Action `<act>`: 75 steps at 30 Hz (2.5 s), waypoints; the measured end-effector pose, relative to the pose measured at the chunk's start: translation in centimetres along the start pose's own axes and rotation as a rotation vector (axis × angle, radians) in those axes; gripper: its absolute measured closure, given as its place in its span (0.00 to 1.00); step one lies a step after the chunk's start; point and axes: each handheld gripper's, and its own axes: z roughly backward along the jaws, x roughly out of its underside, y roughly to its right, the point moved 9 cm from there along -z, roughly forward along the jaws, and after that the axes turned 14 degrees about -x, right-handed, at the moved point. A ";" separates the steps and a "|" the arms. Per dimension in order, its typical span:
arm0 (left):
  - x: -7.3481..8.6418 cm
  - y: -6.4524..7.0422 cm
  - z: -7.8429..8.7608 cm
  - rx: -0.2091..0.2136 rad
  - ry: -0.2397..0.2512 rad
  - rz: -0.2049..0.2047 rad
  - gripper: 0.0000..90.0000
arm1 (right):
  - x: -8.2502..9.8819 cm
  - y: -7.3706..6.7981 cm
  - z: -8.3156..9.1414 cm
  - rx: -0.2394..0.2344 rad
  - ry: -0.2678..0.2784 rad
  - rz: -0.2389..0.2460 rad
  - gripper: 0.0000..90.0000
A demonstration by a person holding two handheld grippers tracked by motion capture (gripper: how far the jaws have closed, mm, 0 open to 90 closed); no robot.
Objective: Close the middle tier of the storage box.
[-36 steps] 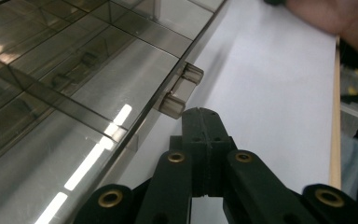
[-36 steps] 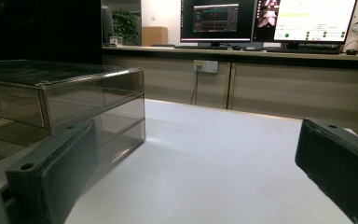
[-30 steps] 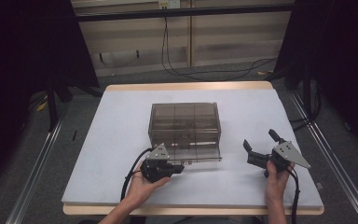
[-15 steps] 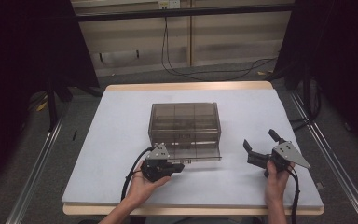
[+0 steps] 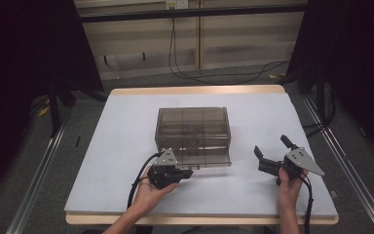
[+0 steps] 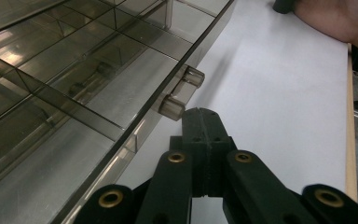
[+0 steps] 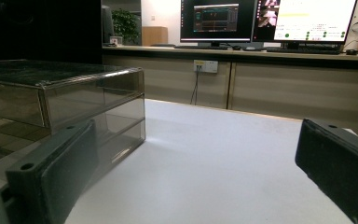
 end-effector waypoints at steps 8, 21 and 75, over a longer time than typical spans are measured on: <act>-0.1 -0.1 -0.1 -0.001 0.017 0.005 1.00 | 0.0 0.0 0.0 -0.002 -0.002 0.002 0.00; -0.3 -0.4 -0.3 -0.014 0.018 -0.005 1.00 | 0.0 0.0 0.0 0.001 -0.001 -0.001 0.00; -1.2 -1.8 0.1 -0.052 0.041 0.015 1.00 | 0.0 0.0 0.0 0.002 -0.002 -0.003 0.00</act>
